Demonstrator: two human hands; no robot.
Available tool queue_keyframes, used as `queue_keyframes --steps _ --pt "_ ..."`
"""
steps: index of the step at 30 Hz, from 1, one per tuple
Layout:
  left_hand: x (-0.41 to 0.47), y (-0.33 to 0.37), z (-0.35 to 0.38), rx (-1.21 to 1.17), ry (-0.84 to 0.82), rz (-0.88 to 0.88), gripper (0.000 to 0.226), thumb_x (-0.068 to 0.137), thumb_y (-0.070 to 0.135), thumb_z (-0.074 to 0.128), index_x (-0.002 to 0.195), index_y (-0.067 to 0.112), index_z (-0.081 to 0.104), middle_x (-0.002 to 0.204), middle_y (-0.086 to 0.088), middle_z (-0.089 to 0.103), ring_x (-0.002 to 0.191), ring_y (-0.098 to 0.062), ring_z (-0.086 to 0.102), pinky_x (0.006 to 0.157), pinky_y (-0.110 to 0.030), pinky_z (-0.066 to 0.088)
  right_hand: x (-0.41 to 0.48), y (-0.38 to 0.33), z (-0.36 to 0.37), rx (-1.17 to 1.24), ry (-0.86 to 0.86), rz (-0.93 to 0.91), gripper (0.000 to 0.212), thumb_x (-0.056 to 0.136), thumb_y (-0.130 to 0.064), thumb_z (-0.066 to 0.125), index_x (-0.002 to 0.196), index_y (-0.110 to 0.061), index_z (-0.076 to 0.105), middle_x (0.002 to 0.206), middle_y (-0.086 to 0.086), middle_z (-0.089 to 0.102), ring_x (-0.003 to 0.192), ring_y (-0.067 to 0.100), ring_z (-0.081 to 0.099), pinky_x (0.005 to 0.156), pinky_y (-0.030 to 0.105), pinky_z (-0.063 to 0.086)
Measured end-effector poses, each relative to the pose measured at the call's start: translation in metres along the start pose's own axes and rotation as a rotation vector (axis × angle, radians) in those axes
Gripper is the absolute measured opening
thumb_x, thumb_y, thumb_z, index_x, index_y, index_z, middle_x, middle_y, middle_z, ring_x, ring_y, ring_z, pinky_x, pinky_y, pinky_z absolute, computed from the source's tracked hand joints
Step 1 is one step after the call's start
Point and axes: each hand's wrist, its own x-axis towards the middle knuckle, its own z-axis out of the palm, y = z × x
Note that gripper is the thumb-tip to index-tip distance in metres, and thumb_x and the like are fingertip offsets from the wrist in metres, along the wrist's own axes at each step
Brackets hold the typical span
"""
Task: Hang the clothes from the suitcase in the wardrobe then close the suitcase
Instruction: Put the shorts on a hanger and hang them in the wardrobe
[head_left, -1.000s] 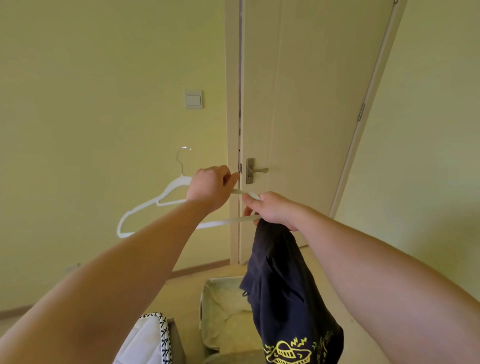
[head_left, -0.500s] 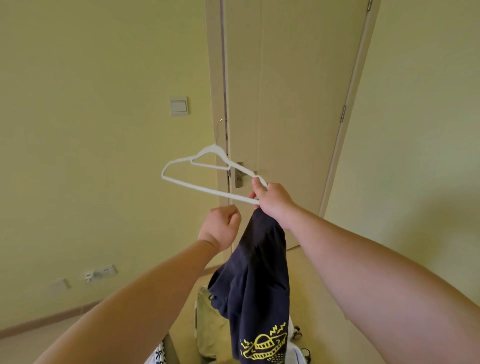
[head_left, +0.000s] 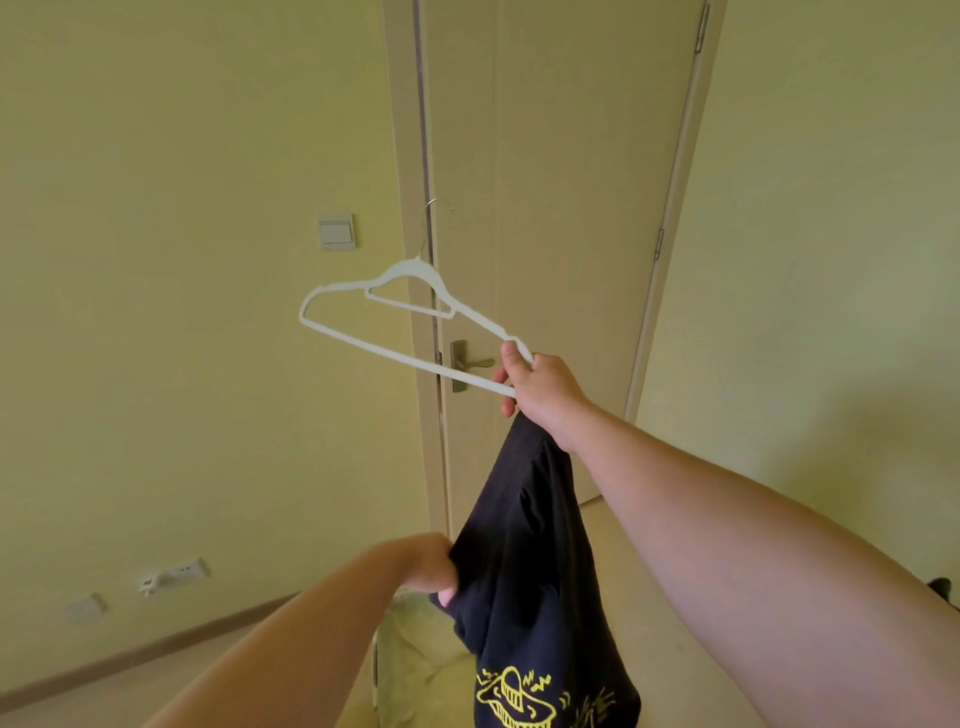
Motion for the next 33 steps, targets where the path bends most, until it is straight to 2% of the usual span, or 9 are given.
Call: queue_keyframes --steps 3,10,15,19,21,23,28,31,33 --pt "0.001 -0.011 -0.001 0.028 0.021 -0.034 0.045 0.076 0.026 0.075 0.118 0.012 0.066 0.104 -0.002 0.065 0.097 -0.024 0.063 0.086 -0.031 0.051 0.001 0.002 -0.008 -0.013 0.005 -0.001 0.060 0.104 -0.058 0.033 0.094 -0.013 0.071 0.064 0.005 0.068 0.068 0.016 0.062 0.067 0.029 0.042" --pt "0.001 -0.029 -0.002 0.060 -0.063 -0.065 0.059 0.078 0.046 0.074 0.129 0.020 0.065 0.114 0.002 0.068 0.108 -0.023 0.064 0.100 -0.036 0.047 0.006 0.004 -0.023 -0.073 0.055 -0.034 0.060 0.104 -0.059 0.033 0.092 -0.014 0.070 0.073 0.012 0.074 0.066 0.017 0.062 0.063 0.029 0.043" --pt "-0.002 -0.023 0.001 -0.119 -0.182 -0.154 0.065 0.099 0.046 0.058 0.152 0.015 0.037 0.146 -0.010 0.051 0.117 -0.030 0.059 0.107 -0.045 0.044 0.008 0.001 -0.024 -0.116 0.053 -0.055 0.060 0.103 -0.061 0.033 0.093 -0.014 0.069 0.065 0.006 0.071 0.062 0.015 0.062 0.061 0.029 0.043" --pt "0.000 -0.044 -0.008 0.113 -0.232 -0.195 0.089 0.077 0.054 0.075 0.150 0.016 0.042 0.134 -0.007 0.058 0.101 -0.030 0.071 0.094 -0.036 0.055 0.006 0.001 -0.025 -0.200 0.011 -0.088 0.060 0.103 -0.061 0.031 0.088 -0.016 0.068 0.065 0.003 0.071 0.064 0.016 0.065 0.064 0.029 0.044" --pt "0.001 -0.055 -0.015 0.202 -0.163 -0.213 0.071 0.073 0.043 0.078 0.133 0.010 0.060 0.107 -0.005 0.069 0.089 -0.021 0.071 0.083 -0.029 0.057 0.005 0.003 -0.024 -0.248 -0.029 -0.100 0.060 0.103 -0.061 0.032 0.088 -0.016 0.069 0.068 0.004 0.073 0.062 0.015 0.064 0.063 0.029 0.044" --pt "0.003 -0.063 -0.023 0.289 -0.034 -0.230 0.049 0.071 0.035 0.077 0.112 0.009 0.072 0.095 -0.004 0.075 0.084 -0.019 0.072 0.079 -0.026 0.059 0.005 0.007 -0.023 -0.288 -0.047 -0.107 0.058 0.103 -0.060 0.033 0.090 -0.016 0.069 0.072 0.003 0.073 0.060 0.015 0.062 0.060 0.028 0.044" --pt "0.008 -0.075 -0.051 0.191 0.159 -0.328 0.030 0.080 0.028 0.073 0.101 0.007 0.075 0.087 -0.007 0.076 0.074 -0.020 0.070 0.067 -0.024 0.056 0.007 0.011 -0.026 -0.357 -0.046 -0.123 0.056 0.103 -0.060 0.035 0.088 -0.018 0.069 0.082 0.003 0.072 0.059 0.014 0.058 0.057 0.027 0.045" --pt "0.007 -0.076 -0.070 0.160 0.292 -0.373 0.026 0.091 0.018 0.056 0.106 0.006 0.074 0.100 -0.009 0.076 0.091 -0.023 0.073 0.073 -0.026 0.055 0.007 0.016 -0.025 -0.393 -0.072 -0.128 0.057 0.102 -0.061 0.034 0.086 -0.020 0.070 0.084 0.004 0.073 0.060 0.016 0.058 0.058 0.029 0.047" --pt "0.010 -0.078 -0.086 -0.019 0.385 -0.400 0.025 0.092 0.005 0.047 0.097 0.001 0.070 0.093 -0.018 0.074 0.080 -0.031 0.071 0.065 -0.035 0.055 0.007 0.019 -0.024 -0.422 -0.094 -0.131 0.059 0.102 -0.062 0.033 0.085 -0.020 0.071 0.084 0.004 0.072 0.064 0.018 0.061 0.063 0.031 0.050"
